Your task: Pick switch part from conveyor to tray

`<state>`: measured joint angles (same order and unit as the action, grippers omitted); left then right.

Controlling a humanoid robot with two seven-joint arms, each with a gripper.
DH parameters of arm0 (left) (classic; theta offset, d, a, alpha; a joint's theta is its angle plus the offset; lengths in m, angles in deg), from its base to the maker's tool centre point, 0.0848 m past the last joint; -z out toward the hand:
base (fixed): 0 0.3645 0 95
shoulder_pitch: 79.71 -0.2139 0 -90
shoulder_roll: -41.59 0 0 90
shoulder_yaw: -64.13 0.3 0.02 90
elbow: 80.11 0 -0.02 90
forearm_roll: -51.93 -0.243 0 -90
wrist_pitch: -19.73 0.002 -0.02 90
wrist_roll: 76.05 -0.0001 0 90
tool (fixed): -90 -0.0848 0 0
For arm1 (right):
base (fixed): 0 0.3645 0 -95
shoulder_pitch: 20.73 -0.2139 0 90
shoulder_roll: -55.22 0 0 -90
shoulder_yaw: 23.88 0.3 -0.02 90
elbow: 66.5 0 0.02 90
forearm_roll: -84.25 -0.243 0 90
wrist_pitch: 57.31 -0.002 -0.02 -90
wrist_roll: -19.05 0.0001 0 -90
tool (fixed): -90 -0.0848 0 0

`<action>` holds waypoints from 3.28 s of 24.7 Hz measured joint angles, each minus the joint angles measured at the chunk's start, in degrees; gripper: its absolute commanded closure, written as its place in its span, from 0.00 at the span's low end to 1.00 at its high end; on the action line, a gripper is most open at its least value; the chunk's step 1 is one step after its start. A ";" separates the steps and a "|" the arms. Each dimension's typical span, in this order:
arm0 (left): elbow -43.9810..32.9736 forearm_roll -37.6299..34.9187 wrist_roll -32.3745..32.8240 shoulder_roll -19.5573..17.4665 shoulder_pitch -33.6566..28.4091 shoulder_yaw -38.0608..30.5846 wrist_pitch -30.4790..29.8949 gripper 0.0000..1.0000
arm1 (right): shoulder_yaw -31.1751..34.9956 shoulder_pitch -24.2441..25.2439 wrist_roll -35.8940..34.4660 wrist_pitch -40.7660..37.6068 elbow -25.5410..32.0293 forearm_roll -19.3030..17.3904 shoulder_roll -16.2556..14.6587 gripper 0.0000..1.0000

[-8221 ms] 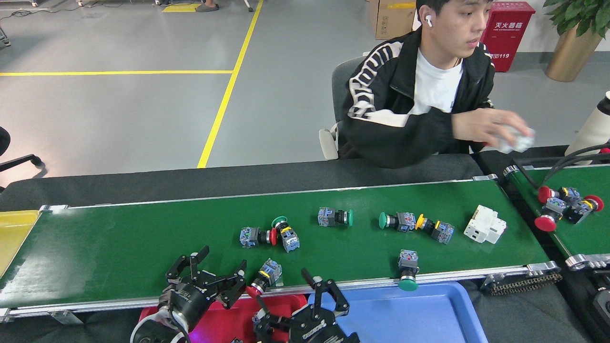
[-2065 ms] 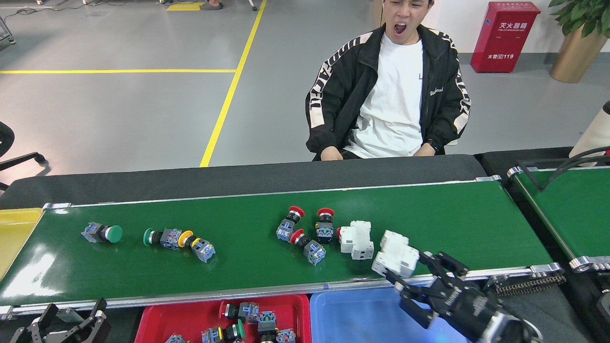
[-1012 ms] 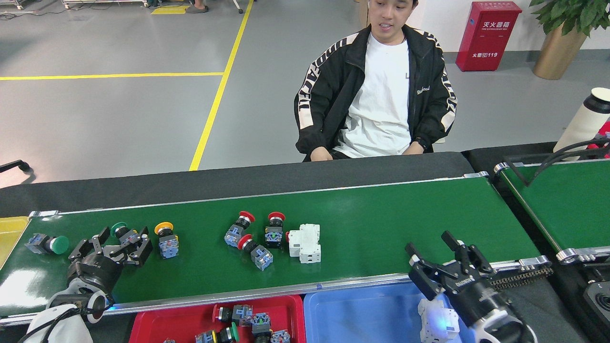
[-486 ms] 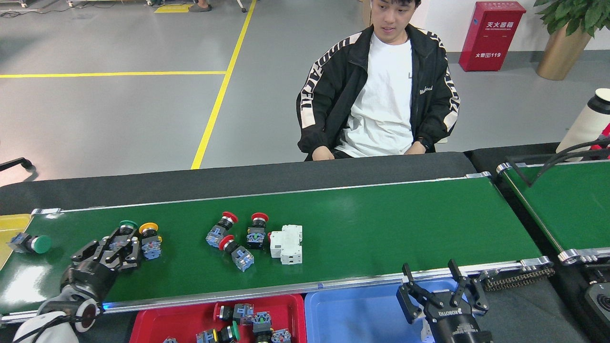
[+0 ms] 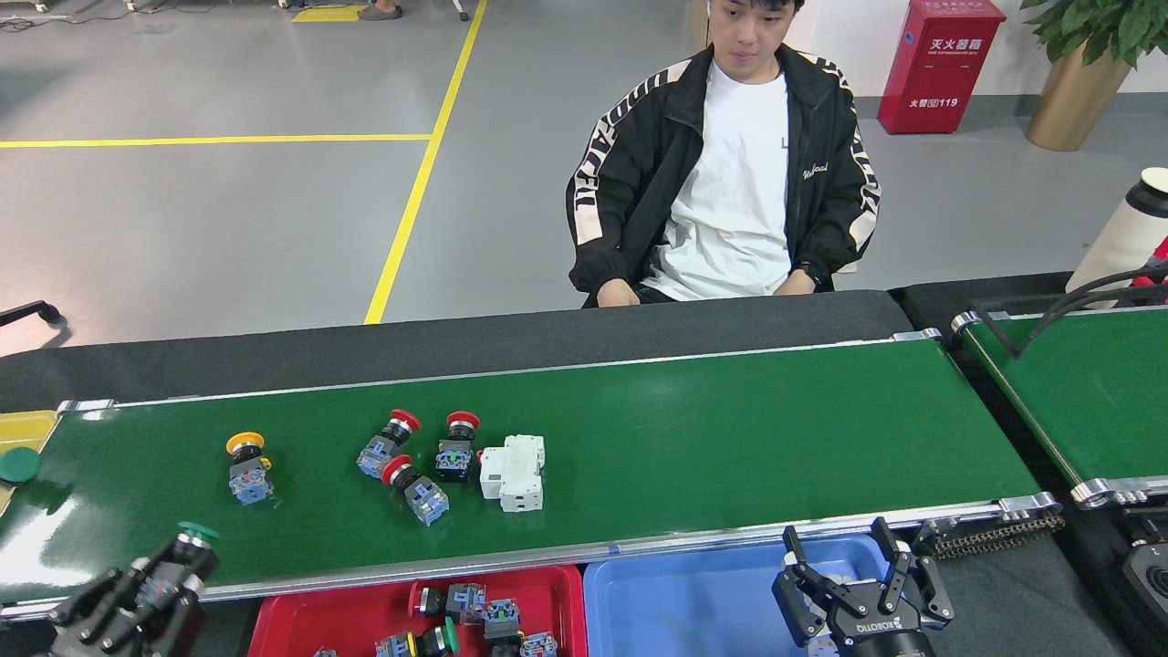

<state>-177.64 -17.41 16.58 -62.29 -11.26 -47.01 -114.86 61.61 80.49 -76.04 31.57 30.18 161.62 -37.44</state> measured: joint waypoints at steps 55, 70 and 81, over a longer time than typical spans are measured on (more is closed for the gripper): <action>59.45 -5.22 -0.22 -16.32 40.35 4.40 32.72 0.75 | -6.34 -5.39 -0.35 -0.75 -2.84 -0.22 -0.02 0.00; 53.20 14.65 -2.56 -20.63 29.76 6.17 17.11 0.92 | -3.81 -5.39 -0.35 -0.53 -2.72 -0.38 -0.02 0.00; 4.29 16.68 -2.26 -11.31 0.32 3.12 8.65 0.91 | 2.49 -4.84 -0.31 -0.40 -2.87 -0.47 -0.01 0.00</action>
<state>-173.35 -0.73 14.32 -73.60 -10.94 -43.89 -106.21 64.10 75.65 -76.35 31.17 27.31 161.15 -37.45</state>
